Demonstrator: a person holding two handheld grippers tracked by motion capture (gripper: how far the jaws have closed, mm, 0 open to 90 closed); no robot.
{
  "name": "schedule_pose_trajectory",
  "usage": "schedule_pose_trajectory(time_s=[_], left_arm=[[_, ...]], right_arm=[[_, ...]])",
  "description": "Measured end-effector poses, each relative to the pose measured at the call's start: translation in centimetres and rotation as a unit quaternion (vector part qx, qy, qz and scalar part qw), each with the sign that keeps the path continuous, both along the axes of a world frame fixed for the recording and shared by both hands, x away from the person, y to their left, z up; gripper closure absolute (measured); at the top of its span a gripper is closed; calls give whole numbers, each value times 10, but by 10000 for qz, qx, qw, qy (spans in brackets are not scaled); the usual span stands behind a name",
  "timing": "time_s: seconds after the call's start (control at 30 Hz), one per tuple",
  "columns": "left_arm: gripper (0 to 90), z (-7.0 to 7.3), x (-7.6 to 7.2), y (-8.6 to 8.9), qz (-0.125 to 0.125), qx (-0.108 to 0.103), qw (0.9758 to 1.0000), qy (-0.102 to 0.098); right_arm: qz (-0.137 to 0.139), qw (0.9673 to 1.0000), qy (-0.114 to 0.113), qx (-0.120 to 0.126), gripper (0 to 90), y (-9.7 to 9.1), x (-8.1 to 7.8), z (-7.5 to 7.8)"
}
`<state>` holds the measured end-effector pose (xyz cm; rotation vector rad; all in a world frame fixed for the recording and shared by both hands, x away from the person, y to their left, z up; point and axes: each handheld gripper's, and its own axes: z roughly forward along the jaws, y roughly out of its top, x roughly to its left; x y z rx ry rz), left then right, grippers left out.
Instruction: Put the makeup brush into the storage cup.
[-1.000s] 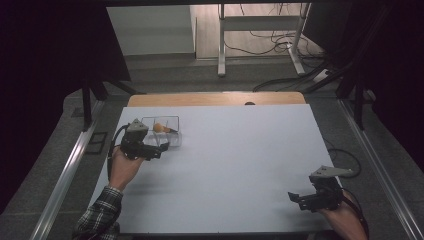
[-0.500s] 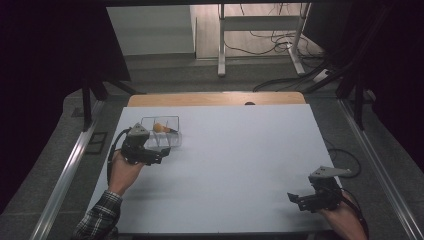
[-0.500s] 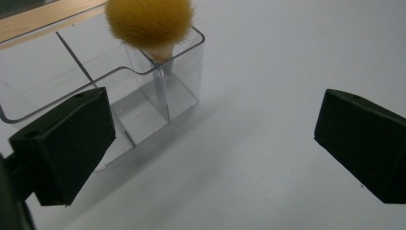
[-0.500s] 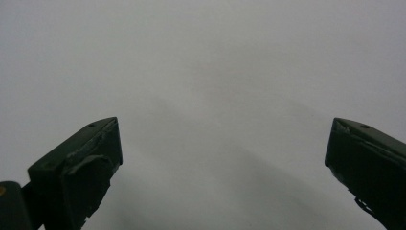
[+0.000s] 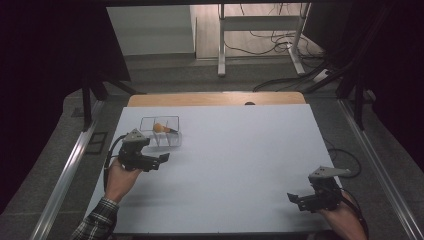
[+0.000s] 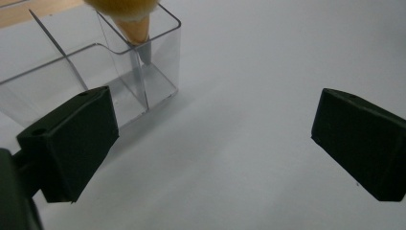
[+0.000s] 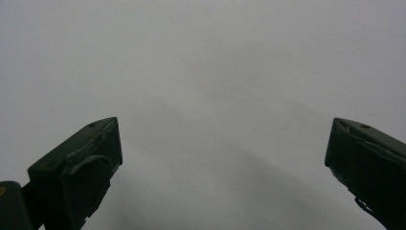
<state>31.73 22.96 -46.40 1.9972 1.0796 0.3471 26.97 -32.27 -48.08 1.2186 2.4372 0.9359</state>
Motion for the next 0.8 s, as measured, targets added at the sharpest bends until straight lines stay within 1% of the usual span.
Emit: schedule_pose_trajectory(time_s=[0.2,0.47,0.6,0.73,0.8], left_arm=[[13,-2,-6,2,37,-8,10000,34],[5,-3,-12,0,-3,63,10000,-15],[6,-2,-15,0,3,50,10000,-55],[5,-2,-18,1,-16,-23,10000,-57],[4,-2,-19,2,-17,-9,10000,-63]], right_arm=[[6,10000,-32,12,0,0,0,0],[15,10000,-1,-12,0,0,0,0],[19,10000,5,-5,0,0,0,0],[42,10000,18,-9,0,1,0,-1],[40,10000,23,-8,0,1,0,-1]])
